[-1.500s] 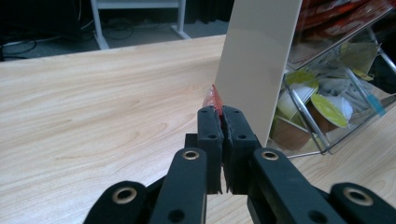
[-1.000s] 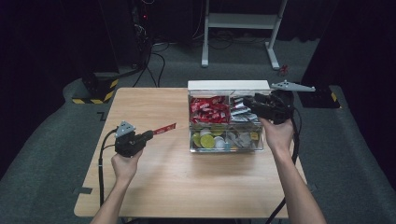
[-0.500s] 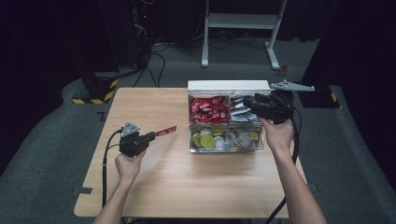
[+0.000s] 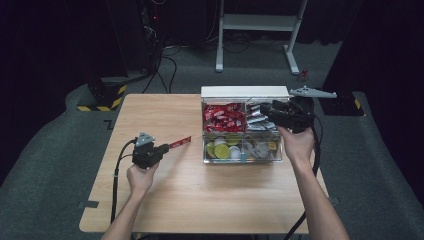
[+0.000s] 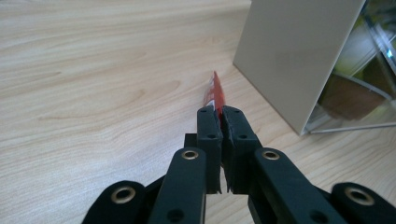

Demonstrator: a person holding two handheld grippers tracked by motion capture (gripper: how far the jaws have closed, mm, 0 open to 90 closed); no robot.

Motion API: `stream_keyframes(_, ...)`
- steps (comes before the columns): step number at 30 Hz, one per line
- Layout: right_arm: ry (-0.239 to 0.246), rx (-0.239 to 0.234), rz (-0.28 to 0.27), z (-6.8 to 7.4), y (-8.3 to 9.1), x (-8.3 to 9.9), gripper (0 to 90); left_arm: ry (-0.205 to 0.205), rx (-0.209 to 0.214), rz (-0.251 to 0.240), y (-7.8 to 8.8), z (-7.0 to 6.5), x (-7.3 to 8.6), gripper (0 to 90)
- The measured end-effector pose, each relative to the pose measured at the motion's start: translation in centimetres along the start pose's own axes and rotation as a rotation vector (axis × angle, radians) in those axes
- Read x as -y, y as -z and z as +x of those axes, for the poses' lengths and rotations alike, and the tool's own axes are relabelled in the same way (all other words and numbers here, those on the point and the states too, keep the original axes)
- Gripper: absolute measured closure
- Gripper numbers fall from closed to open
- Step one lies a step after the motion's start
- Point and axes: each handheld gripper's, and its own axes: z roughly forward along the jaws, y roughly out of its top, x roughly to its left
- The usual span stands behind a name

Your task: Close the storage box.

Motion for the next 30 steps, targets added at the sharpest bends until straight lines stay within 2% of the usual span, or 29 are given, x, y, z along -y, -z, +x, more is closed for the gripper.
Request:
stream_keyframes(2, 0.0, 0.0, -0.001, 0.0, 0.0, 0.0, 46.3, -0.014, -0.006, 0.035, -0.3, -0.1, 0.2, 85.9)
stream_keyframes(4, -0.001, 0.0, -0.003, 0.0, 0.0, 0.0, 46.3, -0.02, -0.009, 0.046, -0.4, -0.1, 0.3, 85.6)
stream_keyframes(7, 0.001, -0.001, 0.0, 0.0, 0.0, 0.0, 46.3, -0.006, -0.009, 0.079, -0.9, -0.2, 0.9, 85.1)
stream_keyframes(9, -0.001, 0.0, -0.001, 0.0, 0.0, 0.1, 46.3, -0.019, -0.014, 0.097, -1.1, -0.1, 1.2, 85.1)
stream_keyframes(19, -0.006, -0.001, 0.003, 0.1, -0.2, 0.2, 46.4, -0.007, -0.006, 0.162, -2.6, -0.5, 3.2, 84.8)
stream_keyframes(23, -0.005, -0.002, 0.005, 0.0, -0.2, 0.2, 46.5, 0.004, -0.005, 0.17, -2.9, -0.4, 3.8, 84.4)
stream_keyframes(30, -0.007, -0.003, 0.005, 0.0, -0.3, 0.3, 46.5, 0.012, -0.001, 0.175, -2.9, -0.4, 3.9, 81.0)
